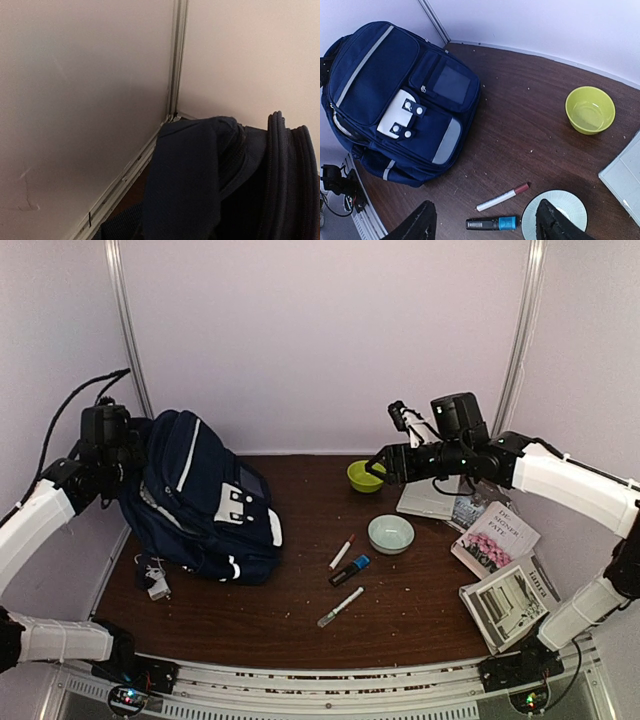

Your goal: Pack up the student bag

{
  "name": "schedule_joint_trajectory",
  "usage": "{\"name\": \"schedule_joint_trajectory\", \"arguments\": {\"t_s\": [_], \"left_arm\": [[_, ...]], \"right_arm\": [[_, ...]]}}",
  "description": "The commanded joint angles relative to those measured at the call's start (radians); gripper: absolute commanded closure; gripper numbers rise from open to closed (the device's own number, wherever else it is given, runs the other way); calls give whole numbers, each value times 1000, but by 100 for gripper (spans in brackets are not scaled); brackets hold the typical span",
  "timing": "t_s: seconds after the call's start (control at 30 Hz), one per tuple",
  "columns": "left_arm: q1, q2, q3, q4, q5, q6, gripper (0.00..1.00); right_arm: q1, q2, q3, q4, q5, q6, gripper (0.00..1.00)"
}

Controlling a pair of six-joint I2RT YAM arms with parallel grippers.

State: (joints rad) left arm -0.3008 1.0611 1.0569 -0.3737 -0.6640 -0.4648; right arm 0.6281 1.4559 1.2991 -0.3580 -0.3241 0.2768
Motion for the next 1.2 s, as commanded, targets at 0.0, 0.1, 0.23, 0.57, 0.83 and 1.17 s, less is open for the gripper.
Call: {"name": "schedule_joint_trajectory", "arguments": {"t_s": [0.0,0.1,0.23,0.57,0.83,1.17], "left_arm": [[-4,-42,-133,57,-72,-333,100],[-7,-68,-244,48,-31,-473,100],[-57,-92,-327,36,-40,-556,100],[-327,-141,-388,-36,-75,-637,75],[-576,-185,-359,-269,-115,-722,31],[-578,-306,-265,-304,-266,-344,2]], "right_arm": [[1,11,2,-118,54,-49,31],[4,26,-15,-140,62,-51,34],[50,70,-35,-137,54,-46,36],[181,277,33,-226,-33,-81,39],[179,356,37,-247,-24,-98,40],[150,444,93,-243,11,-93,42]]}}
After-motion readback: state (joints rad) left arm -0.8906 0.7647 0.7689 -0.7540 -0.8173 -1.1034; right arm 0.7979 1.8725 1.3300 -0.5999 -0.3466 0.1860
